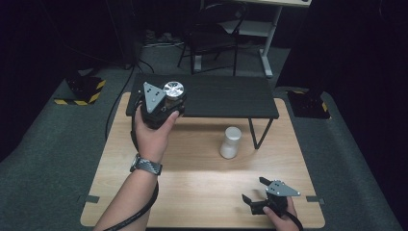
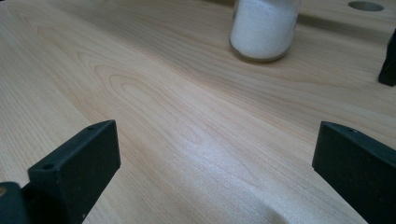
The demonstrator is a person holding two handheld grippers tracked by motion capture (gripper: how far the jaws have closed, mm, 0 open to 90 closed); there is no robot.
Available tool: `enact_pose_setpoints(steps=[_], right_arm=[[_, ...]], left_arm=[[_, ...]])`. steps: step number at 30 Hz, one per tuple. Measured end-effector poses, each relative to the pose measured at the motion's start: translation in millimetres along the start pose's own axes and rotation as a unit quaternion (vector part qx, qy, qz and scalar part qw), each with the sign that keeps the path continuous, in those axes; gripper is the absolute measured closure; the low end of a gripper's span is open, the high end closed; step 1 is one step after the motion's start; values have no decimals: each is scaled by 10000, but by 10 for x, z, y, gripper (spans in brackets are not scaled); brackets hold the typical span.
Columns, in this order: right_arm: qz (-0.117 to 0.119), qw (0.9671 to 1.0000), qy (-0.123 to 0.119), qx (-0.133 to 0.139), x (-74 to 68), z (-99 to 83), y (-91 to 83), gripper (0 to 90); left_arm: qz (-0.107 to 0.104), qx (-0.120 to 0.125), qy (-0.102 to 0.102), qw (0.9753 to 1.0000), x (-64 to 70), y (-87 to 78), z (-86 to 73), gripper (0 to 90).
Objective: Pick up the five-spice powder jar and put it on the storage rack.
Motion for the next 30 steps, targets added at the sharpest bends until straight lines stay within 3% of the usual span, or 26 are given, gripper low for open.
enact_pose_setpoints(steps=[13,30], right_arm=[[49,10000,-35,19,5,-6,-7,4],[63,9999,-65,42,2,-9,-12,4]], left_arm=[[139,-130,-156,9997,-71,311,38,350],[179,-222,-182,9994,-15,561,-5,349]])
Point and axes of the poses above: each handheld gripper's, and its own axes: y roughly forward along the jaws, z roughly out of its top, x roughly to its right, the point moved 9 cm from there along y, roughly forward along the jaws, and after that the axes turned 4 degrees about -y, right-handed, at the moved point
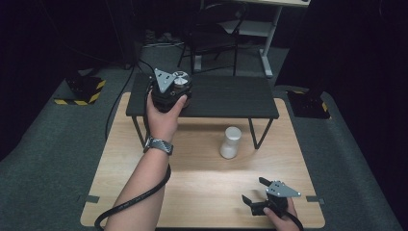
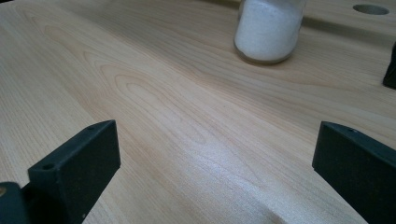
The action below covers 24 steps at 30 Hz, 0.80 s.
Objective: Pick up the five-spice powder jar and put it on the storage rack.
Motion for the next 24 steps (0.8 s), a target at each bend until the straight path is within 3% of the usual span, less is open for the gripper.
enact_pose_setpoints(steps=[24], right_arm=[[6,10000,32,3,1,-5,-7,4]], left_arm=[[-86,-62,-97,9999,-69,66,-22,345]])
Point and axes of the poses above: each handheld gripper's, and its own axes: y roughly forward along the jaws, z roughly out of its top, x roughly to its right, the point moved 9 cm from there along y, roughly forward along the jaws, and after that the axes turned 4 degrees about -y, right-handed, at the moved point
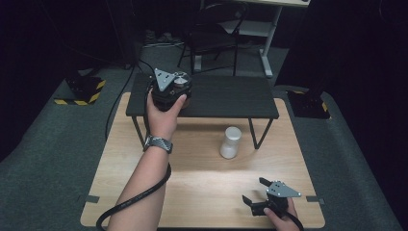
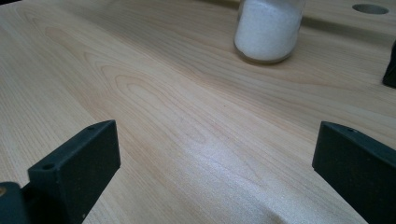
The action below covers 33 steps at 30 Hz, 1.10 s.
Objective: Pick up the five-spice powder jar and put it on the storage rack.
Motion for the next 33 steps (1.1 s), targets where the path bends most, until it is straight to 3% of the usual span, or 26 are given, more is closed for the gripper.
enact_pose_setpoints(steps=[7,11,19,22,33], right_arm=[[0,10000,10,12,4,-3,-3,4],[5,10000,27,13,7,-4,-5,4],[0,10000,25,0,3,-2,-3,4],[4,10000,32,5,7,-3,-4,4],[-4,10000,37,2,5,-3,-4,4]], left_arm=[[10,11,-26,10000,4,-6,-4,340],[-30,56,-66,10000,-7,-26,-12,295],[66,110,-29,9999,5,-66,-12,79],[-7,170,-46,9998,2,-78,-16,10],[-12,278,-41,9996,5,-221,-52,4]])
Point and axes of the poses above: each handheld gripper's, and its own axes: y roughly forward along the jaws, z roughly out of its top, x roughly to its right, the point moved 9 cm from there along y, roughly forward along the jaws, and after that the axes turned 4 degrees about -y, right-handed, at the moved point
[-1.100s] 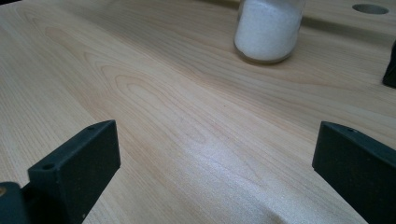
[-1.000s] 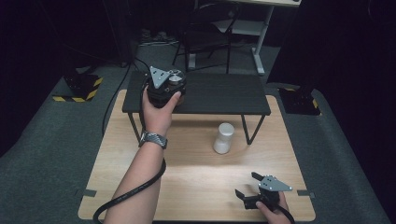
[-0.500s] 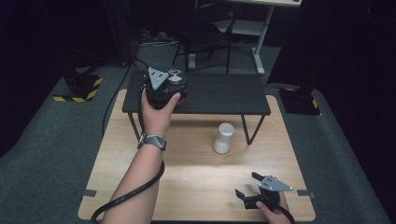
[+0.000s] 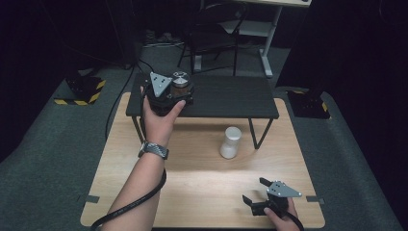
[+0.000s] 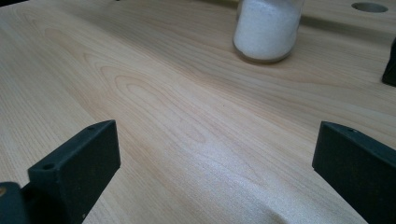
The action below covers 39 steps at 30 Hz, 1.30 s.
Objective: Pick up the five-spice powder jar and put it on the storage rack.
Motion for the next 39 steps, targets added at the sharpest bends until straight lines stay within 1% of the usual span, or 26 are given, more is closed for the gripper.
enact_pose_setpoints(steps=[3,8,9,10,12,13,14,15,18,19,20,21,22,23,25,26,27,29,32,34,35,37,38,39], right_arm=[[1,10000,0,-3,0,1,0,4],[-4,10000,-12,-10,-4,2,2,4],[-4,10000,-12,-10,-4,2,2,4],[-4,10000,-17,-16,-5,3,2,4],[-7,10000,-20,-17,-8,4,2,4],[-7,10000,-20,-17,-8,4,2,4],[-14,10000,-24,-16,-11,3,2,4],[-12,10000,-28,-17,-11,4,2,4],[-14,10000,-30,-22,-12,4,2,4],[-11,10000,-34,-24,-12,4,2,4],[-13,10000,-34,-23,-12,4,2,4],[-14,10000,-33,-24,-13,4,2,4],[-17,10000,-34,-23,-13,4,2,4],[-17,10000,-36,-23,-14,4,2,4],[-16,10000,-41,-29,-15,5,3,4],[-18,10000,-46,-31,-15,5,3,4],[-18,10000,-46,-31,-15,5,3,4],[-27,10000,-57,-28,-19,5,2,4],[-16,10000,-52,-26,-17,4,0,4],[-13,10000,-53,-31,-16,5,1,4],[-14,10000,-55,-34,-17,5,2,4],[-18,10000,-64,-35,-19,5,2,4],[-22,10000,-64,-38,-21,5,1,4],[-20,10000,-65,-40,-23,5,-1,4]], left_arm=[[-11,25,0,10000,-10,-37,-16,4],[-66,68,-3,10000,-44,-158,-95,4],[-66,68,-3,10000,-44,-158,-95,4],[-80,72,4,9999,-52,-180,-111,4],[-144,88,-60,9998,-72,-246,-166,4],[-144,88,-60,9998,-72,-246,-166,4],[-155,98,-50,9998,-76,-288,-202,4],[-155,98,-50,9998,-76,-288,-202,3],[-189,109,-83,9997,-83,-352,-260,3],[-199,92,-75,9997,-84,-389,-302,4],[-199,92,-75,9997,-84,-389,-302,4],[-221,83,-13,9997,-80,-426,-352,4],[-221,83,-13,9997,-80,-426,-352,3],[-263,66,12,9996,-72,-460,-413,4],[-275,68,3,9996,-69,-472,-435,4],[-313,78,68,9995,-52,-507,-498,4],[-313,78,68,9995,-52,-507,-498,4],[-370,69,125,9992,-32,-551,-574,4],[-429,60,124,9990,-21,-604,-656,4],[-458,39,78,9989,-15,-637,-708,4],[-473,34,122,9988,-8,-653,-739,3],[-480,28,144,9987,-5,-663,-757,4],[-488,21,130,9987,-3,-675,-790,4],[-491,-8,62,9988,-3,-693,-837,4]])
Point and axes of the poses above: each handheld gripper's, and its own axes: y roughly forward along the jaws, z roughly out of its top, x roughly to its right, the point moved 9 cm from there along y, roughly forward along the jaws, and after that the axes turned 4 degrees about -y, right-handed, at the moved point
